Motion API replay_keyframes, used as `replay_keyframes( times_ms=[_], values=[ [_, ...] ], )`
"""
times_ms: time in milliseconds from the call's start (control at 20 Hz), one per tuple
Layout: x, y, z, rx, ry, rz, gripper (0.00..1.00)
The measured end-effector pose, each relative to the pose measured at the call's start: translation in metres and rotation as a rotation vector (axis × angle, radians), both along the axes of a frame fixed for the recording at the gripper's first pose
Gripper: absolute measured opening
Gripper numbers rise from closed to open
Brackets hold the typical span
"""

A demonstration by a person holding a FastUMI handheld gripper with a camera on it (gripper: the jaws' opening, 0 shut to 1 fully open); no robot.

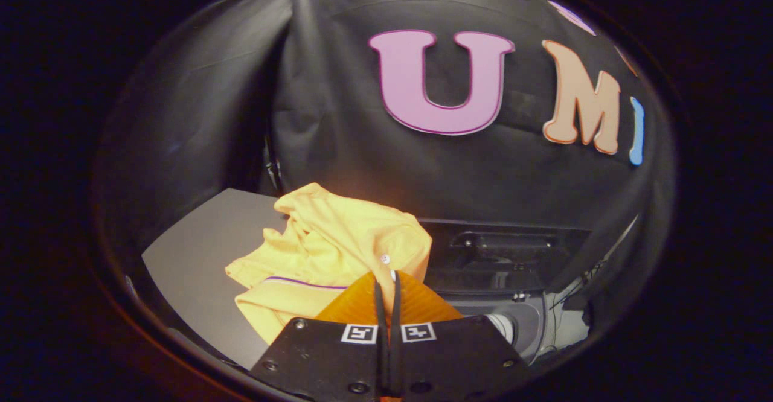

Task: Put the clothes into the washing machine and then close the washing machine lid.

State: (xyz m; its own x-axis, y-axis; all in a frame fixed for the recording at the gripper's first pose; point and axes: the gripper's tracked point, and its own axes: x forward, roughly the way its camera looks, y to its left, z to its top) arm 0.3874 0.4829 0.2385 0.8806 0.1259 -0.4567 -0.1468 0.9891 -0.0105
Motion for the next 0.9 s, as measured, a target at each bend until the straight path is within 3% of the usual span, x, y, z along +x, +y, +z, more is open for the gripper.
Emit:
replay_keyframes(
  times_ms=[900],
  values=[
    [0.003, -0.031, -0.003, 0.004, -0.005, -0.261, 0.01]
  ],
)
